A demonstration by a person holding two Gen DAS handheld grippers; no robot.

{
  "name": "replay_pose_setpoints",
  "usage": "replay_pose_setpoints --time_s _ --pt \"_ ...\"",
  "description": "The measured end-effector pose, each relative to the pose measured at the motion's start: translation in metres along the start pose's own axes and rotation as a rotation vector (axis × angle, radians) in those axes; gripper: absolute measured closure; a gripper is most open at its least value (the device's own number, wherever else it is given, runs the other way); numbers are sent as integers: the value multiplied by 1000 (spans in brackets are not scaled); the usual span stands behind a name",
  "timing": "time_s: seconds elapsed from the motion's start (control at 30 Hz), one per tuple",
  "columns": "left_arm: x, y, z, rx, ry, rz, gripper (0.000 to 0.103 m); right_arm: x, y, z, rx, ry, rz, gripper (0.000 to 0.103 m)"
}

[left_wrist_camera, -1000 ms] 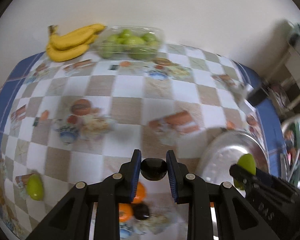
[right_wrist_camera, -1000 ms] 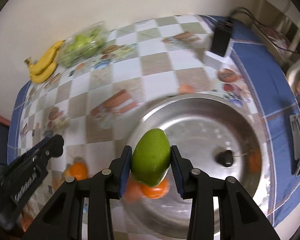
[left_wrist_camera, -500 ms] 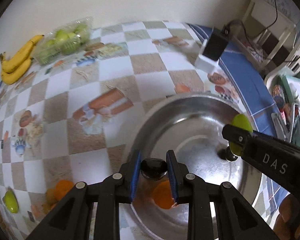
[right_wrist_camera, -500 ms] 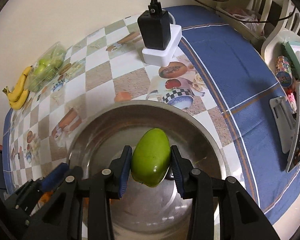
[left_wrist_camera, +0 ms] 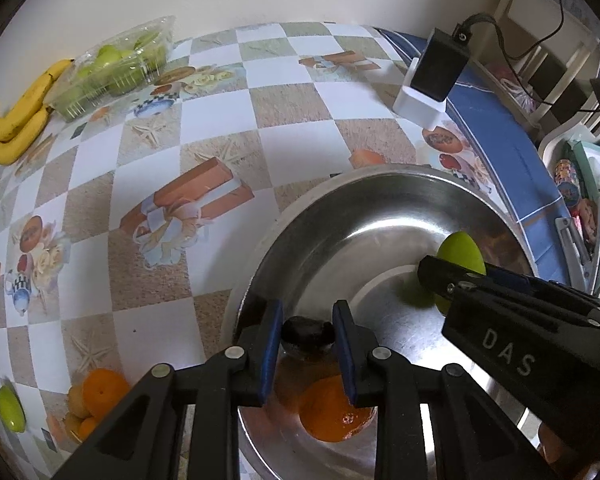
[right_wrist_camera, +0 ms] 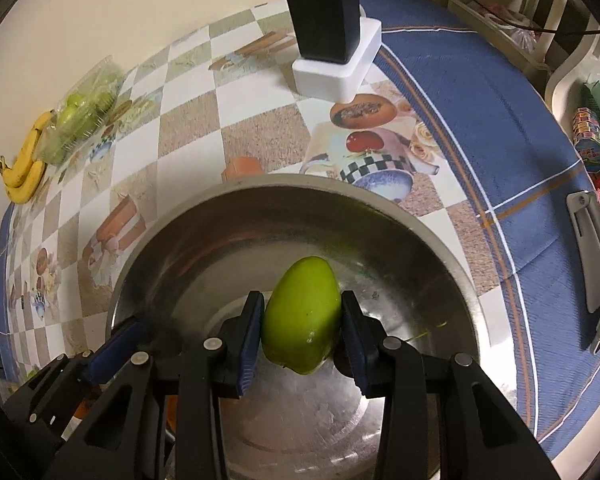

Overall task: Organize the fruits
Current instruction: 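Carry the mango and plum over the steel bowl and open both tools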

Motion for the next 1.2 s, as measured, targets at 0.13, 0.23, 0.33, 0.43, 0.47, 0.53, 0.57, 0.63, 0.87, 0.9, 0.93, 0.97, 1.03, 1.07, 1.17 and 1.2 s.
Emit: replay_pose_setpoints --time_s 0.13,0.23,0.33,0.43,0.47,0.53,0.57,0.63,0.87,0.9,0.93,0.97,1.03,1.07,1.17,1.2 --pt "0 -1 3 6 5 2 75 2 -2 5 6 -8 -10 62" --pt "-1 -1 3 6 6 4 74 2 -2 6 5 -14 -14 62" --pt "-2 -1 3 13 2 3 73 3 -3 6 5 -22 -23 62" --pt "-3 -1 3 15 1 5 71 4 -3 6 5 -28 -25 62" --pt "-4 -1 3 15 -3 4 70 4 -2 6 6 -28 -24 62" --pt "-6 -1 3 15 -14 1 63 5 -2 5 3 -21 -24 62" --pt "-7 -1 2 15 -16 2 61 6 -1 5 0 -19 -23 62" --pt "-8 -1 0 12 -14 6 57 8 0 1 -9 -17 -30 62" --pt "-1 8 -19 -28 -12 -21 53 10 8 -23 -63 -7 -37 62" --pt "0 9 -22 -32 -13 -25 53 11 10 -27 -75 -5 -38 62" --pt "1 10 -25 -38 -17 -32 53 11 11 -30 -84 -3 -39 62" --pt "3 11 -28 -44 -22 -37 53 12 12 -35 -94 0 -41 62" --pt "7 13 -34 -55 -29 -54 53 13 13 -41 -107 2 -45 62" --pt "10 15 -38 -62 -30 -67 53 14 14 -44 -113 1 -45 62" --pt "21 17 -46 -75 -25 -103 53 13 15 -51 -126 -1 -42 62" --pt "27 18 -47 -78 -22 -123 53 13 15 -53 -128 -2 -42 62"
Point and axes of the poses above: each gripper's, at about its wrist camera, not at the fingertips, and z roughly the way its jaws point, x to its left, y to its top, the point moved 8 cm from there along z, roughly the way its jaws point, and after that the axes turned 4 degrees about y, right-handed, at the moved point
